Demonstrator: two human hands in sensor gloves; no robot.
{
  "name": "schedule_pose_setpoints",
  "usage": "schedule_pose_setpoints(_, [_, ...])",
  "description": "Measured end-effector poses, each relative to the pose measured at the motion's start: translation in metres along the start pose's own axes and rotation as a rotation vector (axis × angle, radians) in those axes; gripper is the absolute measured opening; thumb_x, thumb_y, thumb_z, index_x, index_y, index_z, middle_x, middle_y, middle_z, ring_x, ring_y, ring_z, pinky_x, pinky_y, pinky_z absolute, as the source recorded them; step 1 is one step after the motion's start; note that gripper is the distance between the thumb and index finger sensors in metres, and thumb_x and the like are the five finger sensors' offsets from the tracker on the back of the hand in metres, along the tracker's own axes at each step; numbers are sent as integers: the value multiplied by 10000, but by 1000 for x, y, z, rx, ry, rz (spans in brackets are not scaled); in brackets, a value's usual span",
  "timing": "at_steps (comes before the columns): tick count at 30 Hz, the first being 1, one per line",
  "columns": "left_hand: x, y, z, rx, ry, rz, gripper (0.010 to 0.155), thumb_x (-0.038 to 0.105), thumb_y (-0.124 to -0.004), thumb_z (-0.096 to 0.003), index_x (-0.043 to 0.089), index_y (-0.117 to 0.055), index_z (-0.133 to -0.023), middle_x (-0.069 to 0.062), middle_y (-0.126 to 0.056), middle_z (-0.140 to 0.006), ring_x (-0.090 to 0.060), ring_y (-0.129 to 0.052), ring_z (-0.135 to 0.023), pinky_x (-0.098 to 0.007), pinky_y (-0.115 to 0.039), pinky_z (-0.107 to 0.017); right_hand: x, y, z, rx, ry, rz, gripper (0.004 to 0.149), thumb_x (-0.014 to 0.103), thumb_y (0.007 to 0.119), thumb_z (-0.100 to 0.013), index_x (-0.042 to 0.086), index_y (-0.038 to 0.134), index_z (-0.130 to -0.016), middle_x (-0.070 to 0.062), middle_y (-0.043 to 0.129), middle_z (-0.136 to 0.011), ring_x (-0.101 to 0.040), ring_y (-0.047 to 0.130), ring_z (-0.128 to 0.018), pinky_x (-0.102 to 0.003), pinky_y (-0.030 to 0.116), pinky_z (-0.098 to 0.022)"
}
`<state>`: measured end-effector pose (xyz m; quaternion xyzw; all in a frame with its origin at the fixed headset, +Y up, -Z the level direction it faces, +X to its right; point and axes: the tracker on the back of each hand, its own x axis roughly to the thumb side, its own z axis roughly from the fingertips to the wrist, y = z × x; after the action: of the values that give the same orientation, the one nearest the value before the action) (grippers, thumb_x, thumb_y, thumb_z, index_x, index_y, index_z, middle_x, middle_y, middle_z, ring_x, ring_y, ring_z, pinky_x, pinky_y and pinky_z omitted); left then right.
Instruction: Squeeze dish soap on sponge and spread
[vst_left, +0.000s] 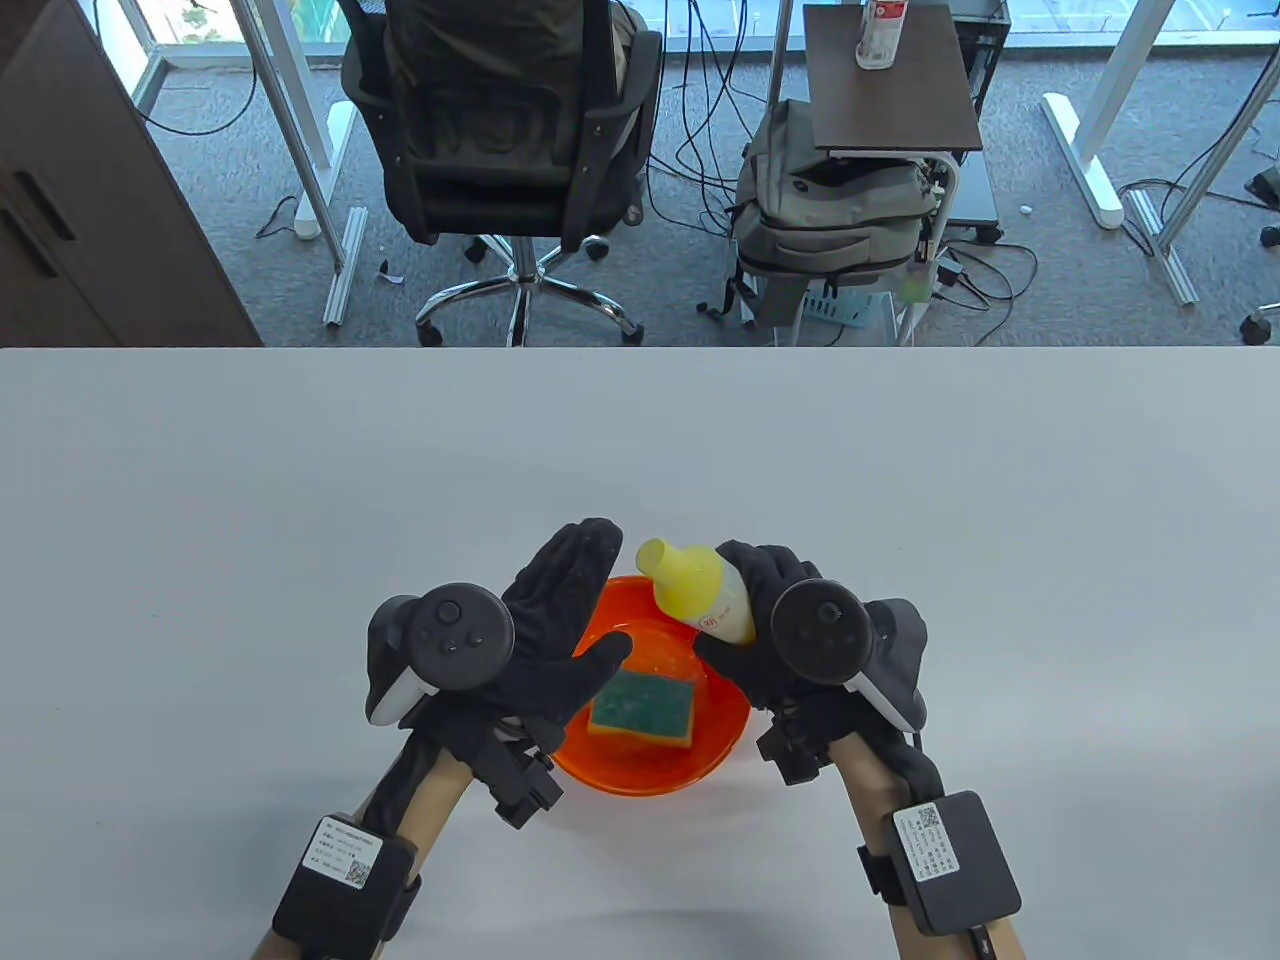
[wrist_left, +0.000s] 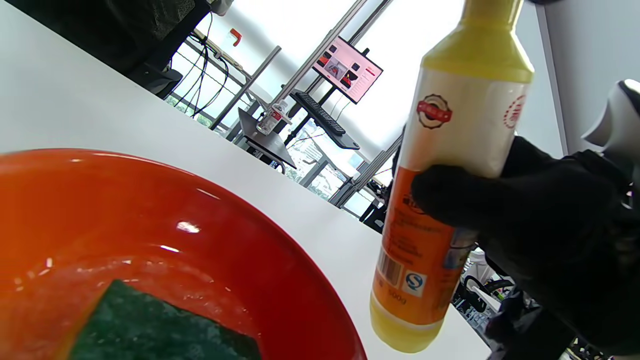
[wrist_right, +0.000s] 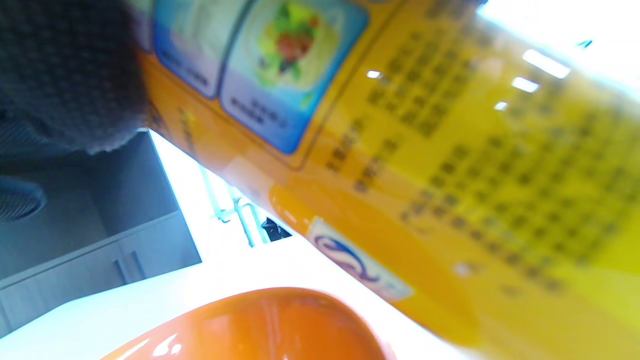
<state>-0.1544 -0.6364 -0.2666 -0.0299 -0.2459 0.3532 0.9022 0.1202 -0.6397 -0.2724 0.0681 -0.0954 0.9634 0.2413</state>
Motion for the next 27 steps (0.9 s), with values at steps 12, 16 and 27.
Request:
schedule_pose_setpoints(12, [-25,4,6,-7,141,-344,761,627,-629,-441,391,-367,-1115,54,-376,-1240,-278,-355,-1212,-653,-370,-846,-39,-7,-4,-167,233,-91,780,570,988,-229,430,685,-934,103,788,-962,-249,844,-858,-444,757,-651])
schedule_pose_setpoints(16, [-38,6,12,-16,189,-422,758,625,-630,-439,388,-381,-1115,49,-384,-1239,-279,-355,-1211,-654,-371,-845,-52,-5,-5,-182,309,-191,784,541,999,-226,477,671,-935,96,751,-988,-265,820,-879,-466,780,-645])
schedule_pose_setpoints(27, [-90,21,39,-8,333,-459,741,609,-624,-441,390,-392,-1111,48,-380,-1236,-280,-339,-1207,-648,-368,-846,-73,24,-12,-164,473,-421,804,393,966,-285,393,568,-984,14,654,-1057,-287,800,-953,-458,760,-682])
